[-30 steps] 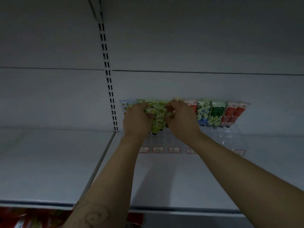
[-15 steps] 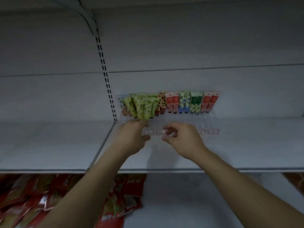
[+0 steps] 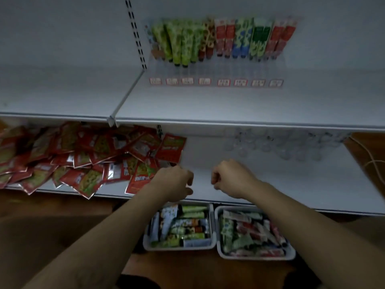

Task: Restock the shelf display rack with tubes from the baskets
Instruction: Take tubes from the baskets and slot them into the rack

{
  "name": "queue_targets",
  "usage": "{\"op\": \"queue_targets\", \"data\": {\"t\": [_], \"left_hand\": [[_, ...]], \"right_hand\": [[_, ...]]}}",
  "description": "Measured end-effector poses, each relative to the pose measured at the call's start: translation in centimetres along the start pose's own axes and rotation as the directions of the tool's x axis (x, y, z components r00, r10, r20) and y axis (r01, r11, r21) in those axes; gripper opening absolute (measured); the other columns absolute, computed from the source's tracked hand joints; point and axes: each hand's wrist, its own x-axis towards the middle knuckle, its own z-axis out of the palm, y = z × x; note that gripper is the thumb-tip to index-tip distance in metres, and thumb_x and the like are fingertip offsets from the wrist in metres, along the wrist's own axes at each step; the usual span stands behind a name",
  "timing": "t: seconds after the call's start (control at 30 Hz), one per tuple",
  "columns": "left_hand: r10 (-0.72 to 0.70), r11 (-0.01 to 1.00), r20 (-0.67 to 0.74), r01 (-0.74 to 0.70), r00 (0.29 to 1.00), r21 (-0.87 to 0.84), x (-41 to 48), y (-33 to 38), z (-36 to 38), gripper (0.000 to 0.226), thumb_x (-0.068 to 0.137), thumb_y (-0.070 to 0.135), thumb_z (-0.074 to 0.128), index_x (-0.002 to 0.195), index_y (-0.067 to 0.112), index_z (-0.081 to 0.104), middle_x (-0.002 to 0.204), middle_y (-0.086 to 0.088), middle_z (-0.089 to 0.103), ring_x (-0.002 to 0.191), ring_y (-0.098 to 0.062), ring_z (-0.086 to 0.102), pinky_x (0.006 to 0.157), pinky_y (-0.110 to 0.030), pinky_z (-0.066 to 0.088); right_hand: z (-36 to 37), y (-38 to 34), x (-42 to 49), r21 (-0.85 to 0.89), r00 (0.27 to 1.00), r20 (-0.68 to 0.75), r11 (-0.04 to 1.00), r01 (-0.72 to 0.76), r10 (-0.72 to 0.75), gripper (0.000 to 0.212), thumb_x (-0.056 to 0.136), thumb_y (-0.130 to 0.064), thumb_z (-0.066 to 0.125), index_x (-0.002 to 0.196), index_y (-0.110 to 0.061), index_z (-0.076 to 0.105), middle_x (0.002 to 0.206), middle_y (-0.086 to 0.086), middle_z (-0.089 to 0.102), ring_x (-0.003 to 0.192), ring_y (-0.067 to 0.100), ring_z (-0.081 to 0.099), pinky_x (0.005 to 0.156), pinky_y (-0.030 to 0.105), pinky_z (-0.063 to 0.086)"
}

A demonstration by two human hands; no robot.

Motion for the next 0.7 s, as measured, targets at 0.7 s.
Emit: {"op": "queue_targets", "data": {"t": [0.7], "left_hand": [[-0.152, 0.962, 0.221, 0.195, 0.963, -0.189, 3.7, -2.1, 20.1, 0.047, 0.086, 0.030, 0.059, 0.130, 0.016, 0.047, 0.133, -0.007, 0.046, 0.124, -0.029, 0.040, 0.097, -0.043, 0.042]], "right_hand": [[19.7, 3.1, 6.5, -0.059, 0.933, 0.358, 0.998, 0.000, 0.021, 0.056, 0.094, -0.026, 0.053, 0.146, -0.026, 0.033, 0.153, 0.005, 0.030, 0.101, 0.026, 0.060, 0.072, 0.034, 0.052]]}}
